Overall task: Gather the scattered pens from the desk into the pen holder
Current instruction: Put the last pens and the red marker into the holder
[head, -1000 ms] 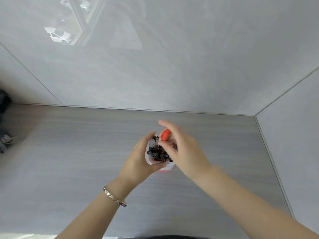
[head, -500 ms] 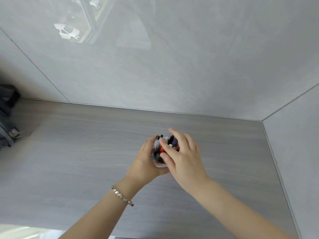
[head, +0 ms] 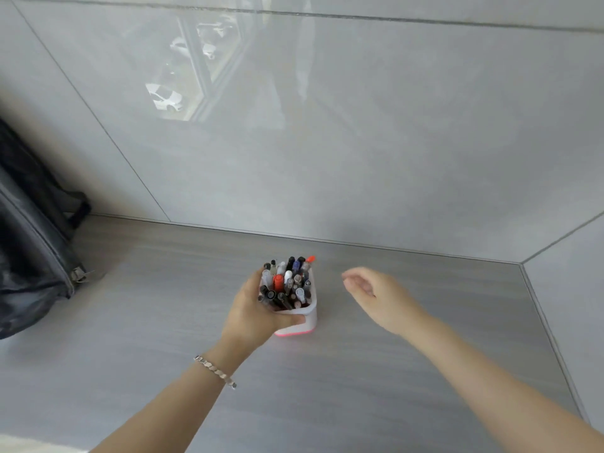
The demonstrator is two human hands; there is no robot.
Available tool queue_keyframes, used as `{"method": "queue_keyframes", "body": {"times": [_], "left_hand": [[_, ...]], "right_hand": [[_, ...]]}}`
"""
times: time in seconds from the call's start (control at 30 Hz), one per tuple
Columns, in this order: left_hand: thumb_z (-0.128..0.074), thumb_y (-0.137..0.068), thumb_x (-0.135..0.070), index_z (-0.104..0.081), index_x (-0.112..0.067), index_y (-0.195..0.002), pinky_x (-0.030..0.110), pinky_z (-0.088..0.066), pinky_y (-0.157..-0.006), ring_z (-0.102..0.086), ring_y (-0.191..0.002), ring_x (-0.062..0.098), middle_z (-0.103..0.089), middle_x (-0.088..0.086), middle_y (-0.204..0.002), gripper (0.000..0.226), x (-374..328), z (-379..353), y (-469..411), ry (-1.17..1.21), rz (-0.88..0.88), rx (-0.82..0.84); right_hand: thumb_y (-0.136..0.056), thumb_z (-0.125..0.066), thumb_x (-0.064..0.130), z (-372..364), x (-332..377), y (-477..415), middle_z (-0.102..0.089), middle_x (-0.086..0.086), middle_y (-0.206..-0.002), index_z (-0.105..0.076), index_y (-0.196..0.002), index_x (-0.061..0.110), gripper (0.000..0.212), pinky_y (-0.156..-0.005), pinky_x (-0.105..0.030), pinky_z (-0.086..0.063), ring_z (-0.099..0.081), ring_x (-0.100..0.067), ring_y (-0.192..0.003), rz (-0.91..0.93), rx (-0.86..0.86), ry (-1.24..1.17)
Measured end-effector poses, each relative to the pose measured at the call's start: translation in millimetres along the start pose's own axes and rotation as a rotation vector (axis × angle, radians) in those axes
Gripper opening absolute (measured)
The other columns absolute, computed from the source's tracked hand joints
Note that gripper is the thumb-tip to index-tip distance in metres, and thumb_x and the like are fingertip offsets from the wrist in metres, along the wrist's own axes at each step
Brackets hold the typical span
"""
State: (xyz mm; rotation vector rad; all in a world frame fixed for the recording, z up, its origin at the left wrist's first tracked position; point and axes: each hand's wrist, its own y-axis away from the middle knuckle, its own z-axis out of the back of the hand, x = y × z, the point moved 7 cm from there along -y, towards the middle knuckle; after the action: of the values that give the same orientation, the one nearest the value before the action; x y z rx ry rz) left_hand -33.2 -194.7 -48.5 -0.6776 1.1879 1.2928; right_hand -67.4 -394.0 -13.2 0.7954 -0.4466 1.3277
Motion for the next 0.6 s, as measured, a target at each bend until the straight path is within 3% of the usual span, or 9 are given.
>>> {"method": "queue_keyframes", "body": {"times": [0.07,0.17,0.23,0.33,0.47,0.53,0.6], "left_hand": [[-0.088,-0.042,0.003,-0.054,-0.028,-0.085,0.005,-0.048,-0.062,-0.065,-0.071,-0.007,-0.067,-0.012,-0.085,0.062,0,39,-19,-0.015,0.004,-0.010],[-0.089,-0.032,-0.021,-0.054,-0.027,-0.098,0.026,-0.051,-0.083,-0.066,-0.089,0.010,-0.069,-0.005,-0.097,0.075,4,96,-51,-0.094,-0.005,-0.015],[-0.089,-0.037,-0.013,-0.053,-0.025,-0.103,0.029,-0.049,-0.085,-0.063,-0.092,0.013,-0.066,-0.005,-0.100,0.076,6,124,-69,-0.083,-0.017,0.011],[-0.079,-0.049,0.016,-0.048,-0.024,-0.085,0.012,-0.050,-0.070,-0.059,-0.078,0.005,-0.059,-0.007,-0.089,0.062,12,151,-93,0.018,-0.013,0.069],[-0.075,-0.050,0.016,-0.048,-0.015,-0.089,0.027,-0.046,-0.081,-0.064,-0.077,0.001,-0.061,0.000,-0.095,0.057,29,168,-114,0.071,-0.013,0.182],[-0.074,-0.056,0.020,-0.049,-0.016,-0.096,0.024,-0.047,-0.081,-0.063,-0.086,0.009,-0.059,-0.004,-0.094,0.059,30,174,-118,0.048,-0.013,0.168],[-0.079,-0.059,0.010,-0.044,-0.013,-0.114,0.028,-0.043,-0.087,-0.057,-0.100,0.018,-0.060,-0.004,-0.101,0.069,35,175,-114,0.001,-0.011,0.123]], "right_hand": [[-0.091,-0.048,0.023,-17,6,-7,-0.068,-0.003,-0.109,-0.061,-0.107,0.016,0.021,-0.083,-0.024,-0.044,-0.060,-0.014,-0.094,-0.033,0.069,0.064],[-0.091,-0.048,0.019,-36,20,-17,-0.068,-0.005,-0.112,-0.062,-0.108,0.013,0.022,-0.078,-0.017,-0.037,-0.059,-0.013,-0.093,-0.064,0.075,0.129],[-0.092,-0.046,0.017,-45,30,-22,-0.067,-0.004,-0.113,-0.062,-0.109,0.013,0.023,-0.076,-0.017,-0.035,-0.058,-0.014,-0.093,-0.097,0.067,0.153],[-0.092,-0.045,0.016,-58,40,-25,-0.067,-0.006,-0.113,-0.062,-0.108,0.012,0.024,-0.076,-0.019,-0.037,-0.059,-0.016,-0.094,-0.145,0.051,0.182],[-0.092,-0.045,0.015,-66,47,-17,-0.066,-0.008,-0.114,-0.062,-0.108,0.010,0.024,-0.084,-0.021,-0.041,-0.060,-0.020,-0.104,-0.205,0.030,0.179],[-0.092,-0.045,0.016,-68,46,-11,-0.066,-0.008,-0.114,-0.062,-0.108,0.011,0.024,-0.088,-0.025,-0.042,-0.059,-0.021,-0.106,-0.236,0.025,0.206],[-0.091,-0.045,0.017,-71,46,-4,-0.067,-0.007,-0.113,-0.062,-0.106,0.013,0.023,-0.091,-0.029,-0.045,-0.060,-0.022,-0.105,-0.251,0.019,0.247]]}}
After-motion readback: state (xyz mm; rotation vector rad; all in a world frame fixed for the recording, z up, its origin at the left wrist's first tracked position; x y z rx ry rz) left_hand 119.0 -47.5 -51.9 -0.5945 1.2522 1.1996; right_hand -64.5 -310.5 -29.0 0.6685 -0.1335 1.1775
